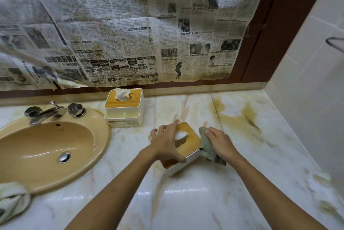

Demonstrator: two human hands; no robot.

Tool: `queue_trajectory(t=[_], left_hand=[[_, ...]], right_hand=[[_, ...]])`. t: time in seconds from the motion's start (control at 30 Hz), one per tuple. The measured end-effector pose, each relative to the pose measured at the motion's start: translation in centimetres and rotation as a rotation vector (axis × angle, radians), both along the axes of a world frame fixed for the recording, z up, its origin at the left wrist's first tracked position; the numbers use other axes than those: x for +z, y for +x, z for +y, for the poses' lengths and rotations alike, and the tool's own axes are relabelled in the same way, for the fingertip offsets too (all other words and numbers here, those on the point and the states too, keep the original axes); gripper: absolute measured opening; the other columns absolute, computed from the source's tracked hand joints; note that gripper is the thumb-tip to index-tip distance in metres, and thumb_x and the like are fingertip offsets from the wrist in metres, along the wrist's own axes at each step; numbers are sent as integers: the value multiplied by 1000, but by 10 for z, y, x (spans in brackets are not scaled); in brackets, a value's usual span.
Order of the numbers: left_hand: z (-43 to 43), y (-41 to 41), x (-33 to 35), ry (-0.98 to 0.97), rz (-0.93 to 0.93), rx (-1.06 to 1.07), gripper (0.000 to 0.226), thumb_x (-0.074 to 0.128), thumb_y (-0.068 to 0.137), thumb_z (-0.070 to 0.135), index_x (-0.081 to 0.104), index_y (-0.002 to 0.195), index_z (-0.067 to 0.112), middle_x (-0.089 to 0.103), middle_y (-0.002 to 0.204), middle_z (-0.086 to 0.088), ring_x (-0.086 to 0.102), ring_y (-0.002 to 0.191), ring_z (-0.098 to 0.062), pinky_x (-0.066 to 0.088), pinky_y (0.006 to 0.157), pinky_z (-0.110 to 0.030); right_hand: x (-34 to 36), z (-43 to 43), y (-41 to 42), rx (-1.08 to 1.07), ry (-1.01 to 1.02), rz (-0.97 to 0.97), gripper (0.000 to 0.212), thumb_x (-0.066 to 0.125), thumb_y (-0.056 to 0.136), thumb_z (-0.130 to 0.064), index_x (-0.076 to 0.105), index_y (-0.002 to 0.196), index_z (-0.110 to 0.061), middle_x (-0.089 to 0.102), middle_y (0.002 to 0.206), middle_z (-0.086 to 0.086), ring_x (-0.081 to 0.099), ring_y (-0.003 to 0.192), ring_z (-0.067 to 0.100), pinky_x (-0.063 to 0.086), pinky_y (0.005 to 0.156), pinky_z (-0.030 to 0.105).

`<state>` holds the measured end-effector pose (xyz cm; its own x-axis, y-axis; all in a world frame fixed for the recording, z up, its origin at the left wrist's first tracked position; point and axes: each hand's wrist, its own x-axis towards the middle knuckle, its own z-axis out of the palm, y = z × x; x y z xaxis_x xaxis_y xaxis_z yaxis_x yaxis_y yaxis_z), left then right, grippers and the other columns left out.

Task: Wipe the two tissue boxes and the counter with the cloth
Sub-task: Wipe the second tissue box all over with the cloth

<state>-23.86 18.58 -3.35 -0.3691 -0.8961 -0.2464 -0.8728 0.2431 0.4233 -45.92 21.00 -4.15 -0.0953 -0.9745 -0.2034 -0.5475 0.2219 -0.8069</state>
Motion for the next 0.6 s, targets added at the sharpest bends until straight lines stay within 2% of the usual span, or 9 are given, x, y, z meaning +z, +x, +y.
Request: queue_trajectory(t=[0.13, 0.23, 0.33, 0.4, 0.5, 0.6], left_hand=[[-19, 15, 15, 18, 14, -139, 139, 87, 45, 59, -2, 151, 44, 26, 156, 1, 7, 147, -23, 7, 115, -49], [-27, 28, 19, -3, -29, -125, 133, 85, 47, 63, 6, 152, 45, 29, 154, 5, 12, 145, -22, 8, 115, -50], [-23, 38, 14, -40, -104, -77, 138, 75, 38, 82, 14, 153, 36, 30, 151, 7, 18, 140, -20, 13, 112, -44], [-18, 39, 8, -91, -139, -48, 138, 69, 35, 86, 21, 151, 29, 30, 147, 7, 22, 136, -19, 15, 109, -42], [-14, 38, 2, -118, -110, -6, 133, 72, 35, 82, 26, 148, 28, 31, 143, 9, 24, 132, -20, 19, 107, -41], [-17, 39, 6, -92, -96, -32, 132, 77, 34, 77, 26, 147, 31, 30, 142, 12, 22, 131, -20, 16, 104, -38]], right_hand=[[2, 5, 3, -20, -10, 35, 28, 41, 104, -31, 62, 87, -25, 64, 93, -1, 56, 88, 21, 38, 68, 32], [4, 8, 9, -38, -68, 12, 30, 42, 104, -32, 61, 84, -22, 65, 90, 0, 58, 85, 22, 43, 69, 33], [2, 12, 20, -2, -180, 56, 26, 45, 104, -25, 69, 109, -16, 56, 112, 1, 57, 97, 17, 43, 84, 29], [0, 17, 30, 14, -213, 108, 32, 44, 105, -27, 64, 128, -18, 43, 120, -1, 58, 100, 18, 42, 90, 28], [-2, 25, 44, 48, -198, 243, 41, 39, 105, -34, 47, 145, -27, 35, 122, -4, 61, 92, 24, 50, 81, 35], [-9, 27, 53, 111, -158, 457, 43, 32, 105, -40, 32, 147, -30, 30, 129, -1, 58, 88, 24, 45, 63, 32]])
